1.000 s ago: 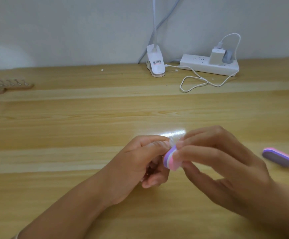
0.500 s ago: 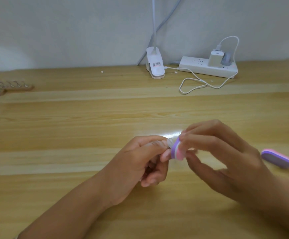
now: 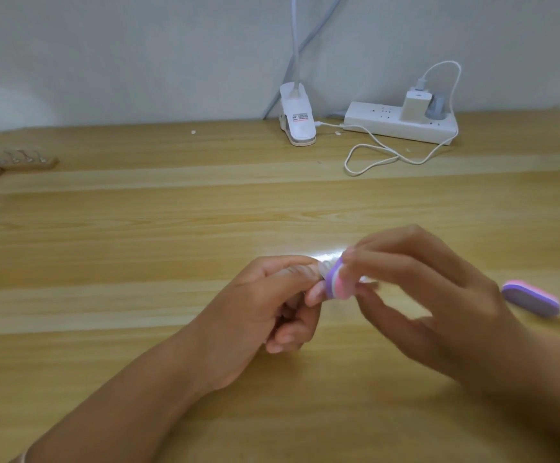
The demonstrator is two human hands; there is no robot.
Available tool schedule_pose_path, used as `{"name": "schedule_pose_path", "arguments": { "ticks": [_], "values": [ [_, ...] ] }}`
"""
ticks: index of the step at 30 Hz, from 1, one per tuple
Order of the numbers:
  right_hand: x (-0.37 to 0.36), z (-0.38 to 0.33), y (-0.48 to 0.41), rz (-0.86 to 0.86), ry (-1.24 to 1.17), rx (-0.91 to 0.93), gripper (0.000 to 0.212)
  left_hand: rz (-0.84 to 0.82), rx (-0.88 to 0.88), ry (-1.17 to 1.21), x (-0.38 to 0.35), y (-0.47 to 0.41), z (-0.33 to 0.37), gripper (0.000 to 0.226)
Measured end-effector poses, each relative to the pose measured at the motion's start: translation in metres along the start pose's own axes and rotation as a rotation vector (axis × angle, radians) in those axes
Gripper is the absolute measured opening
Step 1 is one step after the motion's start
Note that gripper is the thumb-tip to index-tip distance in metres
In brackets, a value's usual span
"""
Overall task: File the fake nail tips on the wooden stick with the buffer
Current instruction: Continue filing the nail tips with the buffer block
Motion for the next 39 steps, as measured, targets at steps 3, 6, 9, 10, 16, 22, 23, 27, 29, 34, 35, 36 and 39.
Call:
{"name": "schedule_pose_path", "arguments": {
  "ticks": [3, 6, 9, 10, 16, 22, 23, 27, 29, 34, 35, 36, 39],
  "values": [
    [0.0, -0.002, -0.001, 0.011, -0.019, -0.015, 0.018, -0.006, 0.004, 0.013, -0.001, 0.0, 0.001, 0.031],
    [-0.007, -0.013, 0.001, 0.005, -0.008, 0.054, 0.024, 0.009, 0.021, 0.041, -0.001, 0.001, 0.0, 0.031],
    [-0.001, 0.0, -0.002, -0.014, 0.024, 0.004, 0.016, 0.012, 0.026, 0.006, 0.0, 0.0, 0.001, 0.03],
    [0.001, 0.002, -0.003, -0.012, 0.03, -0.013, 0.014, 0.011, 0.026, 0.001, 0.0, 0.0, 0.001, 0.03],
    [-0.006, -0.014, 0.0, -0.029, 0.119, 0.107, 0.026, 0.029, 0.033, 0.038, -0.001, 0.0, 0.0, 0.03],
    [-0.005, -0.008, -0.001, -0.022, 0.084, 0.048, 0.022, 0.044, 0.041, 0.022, 0.0, 0.0, 0.001, 0.03],
    [-0.008, -0.011, 0.001, -0.033, 0.093, 0.082, 0.026, 0.048, 0.046, 0.032, -0.001, 0.0, 0.001, 0.029],
    [0.0, 0.003, -0.002, -0.025, 0.095, 0.029, 0.02, 0.036, 0.041, -0.005, 0.0, 0.0, 0.002, 0.029],
    [-0.001, 0.0, -0.003, -0.02, 0.064, 0.002, 0.017, 0.041, 0.041, 0.0, 0.0, 0.0, 0.002, 0.029],
    [-0.007, -0.006, -0.002, -0.048, 0.08, 0.039, 0.025, 0.059, 0.045, -0.004, 0.0, 0.0, 0.001, 0.027],
    [-0.003, -0.001, -0.004, -0.043, 0.07, 0.006, 0.023, 0.06, 0.04, -0.024, 0.001, 0.0, 0.002, 0.028],
    [-0.001, 0.002, -0.005, -0.033, 0.052, -0.021, 0.021, 0.059, 0.038, -0.036, 0.001, 0.0, 0.003, 0.028],
    [-0.007, -0.006, -0.003, -0.053, -0.004, -0.008, 0.025, 0.058, 0.049, -0.023, -0.001, 0.001, 0.002, 0.028]
  ]
}}
Point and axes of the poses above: each hand's wrist, its own y-axis away from the middle knuckle, its own x-axis out of the back of the hand, z = x × y, the point moved 4 cm from there along -y, towards the middle knuckle, and after that the axes turned 5 degrees about z, right-handed, at the moved point
